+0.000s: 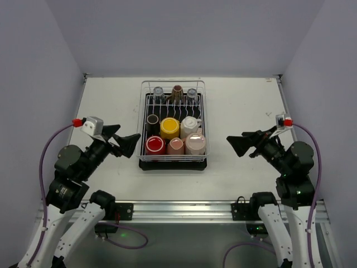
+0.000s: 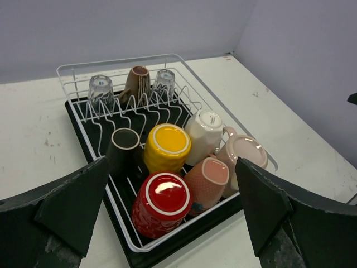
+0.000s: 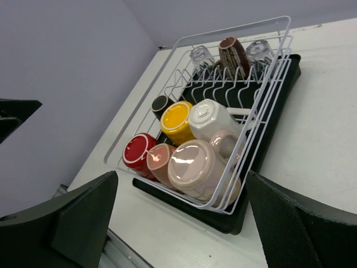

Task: Unload the cups from the dish rack

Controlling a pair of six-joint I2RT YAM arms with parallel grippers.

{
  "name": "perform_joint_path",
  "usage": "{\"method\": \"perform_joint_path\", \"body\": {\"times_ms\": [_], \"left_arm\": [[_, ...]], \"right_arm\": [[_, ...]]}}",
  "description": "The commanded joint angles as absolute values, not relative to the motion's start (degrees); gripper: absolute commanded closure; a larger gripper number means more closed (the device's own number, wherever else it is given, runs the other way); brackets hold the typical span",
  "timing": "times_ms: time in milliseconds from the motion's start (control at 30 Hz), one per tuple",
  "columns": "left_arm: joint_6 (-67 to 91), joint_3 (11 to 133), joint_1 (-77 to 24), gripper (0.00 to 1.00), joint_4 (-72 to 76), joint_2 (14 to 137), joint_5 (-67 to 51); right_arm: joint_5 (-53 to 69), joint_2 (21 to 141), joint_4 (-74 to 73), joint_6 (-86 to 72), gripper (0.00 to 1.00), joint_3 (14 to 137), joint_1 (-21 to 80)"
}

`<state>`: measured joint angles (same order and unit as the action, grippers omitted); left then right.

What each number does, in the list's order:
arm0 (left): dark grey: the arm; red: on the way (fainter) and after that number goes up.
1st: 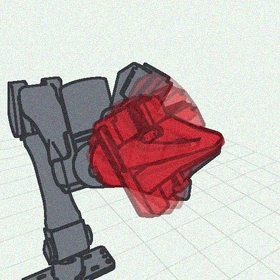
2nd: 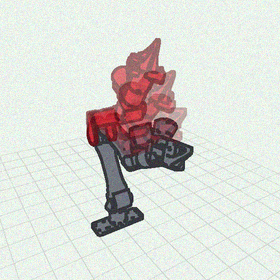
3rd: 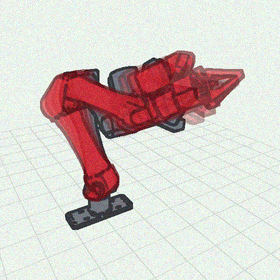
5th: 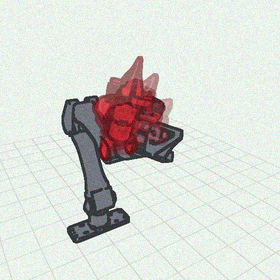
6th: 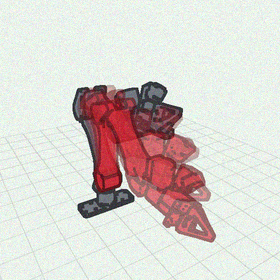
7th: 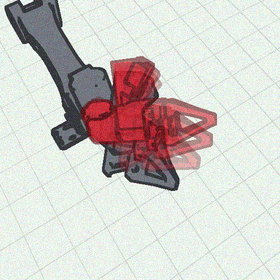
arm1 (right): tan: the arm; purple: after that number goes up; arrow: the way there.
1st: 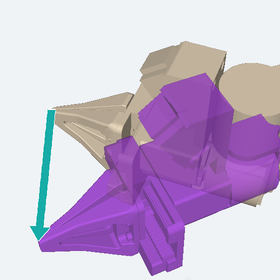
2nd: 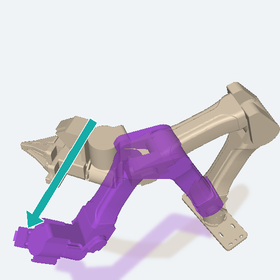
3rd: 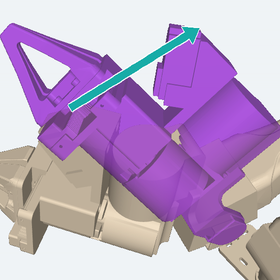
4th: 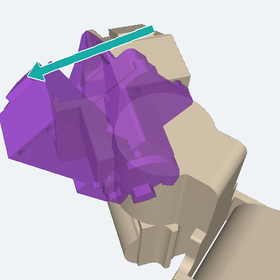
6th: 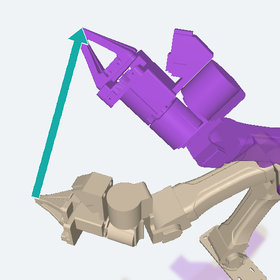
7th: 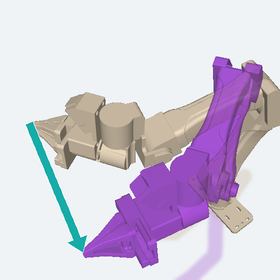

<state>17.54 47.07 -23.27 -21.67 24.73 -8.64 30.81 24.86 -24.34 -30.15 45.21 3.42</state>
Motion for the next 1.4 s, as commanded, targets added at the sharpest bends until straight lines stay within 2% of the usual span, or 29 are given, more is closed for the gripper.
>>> {"method": "perform_joint_path", "body": {"times_ms": [0, 67, 333, 567, 700, 933, 1367], "left_arm": [[15.7, 44.0, -23.3, 0.00, -21.4, 22.9, -6.7], [15.6, 42.0, -23.3, 0.00, -21.6, 21.8, -5.3], [17.0, 38.1, -23.3, 0.00, -21.1, 17.3, 2.8], [17.4, 37.4, -23.4, 0.00, -20.5, 18.0, 1.6], [17.4, 37.4, -23.2, 0.00, -20.7, 18.2, 1.5], [17.6, 37.2, -23.2, 0.00, -20.7, 18.5, 1.2], [17.4, 37.3, -23.2, 0.00, -20.7, 19.4, 0.8]], "right_arm": [[38.2, 27.5, -19.0, -33.1, 0.01, 47.4, 4.0], [38.8, 29.3, -17.8, -33.9, 0.01, 47.3, 7.3], [13.2, 44.5, -27.4, -25.1, 0.01, 57.4, 32.6], [-4.6, 58.3, -39.1, -17.2, 0.01, 67.3, 43.5], [-6.1, 67.0, -41.2, -14.5, 0.01, 70.2, 46.0], [-7.6, 73.9, -42.7, -10.2, 0.01, 73.1, 46.3], [-7.7, 80.5, -43.0, -6.2, 0.01, 73.7, 46.5]]}}
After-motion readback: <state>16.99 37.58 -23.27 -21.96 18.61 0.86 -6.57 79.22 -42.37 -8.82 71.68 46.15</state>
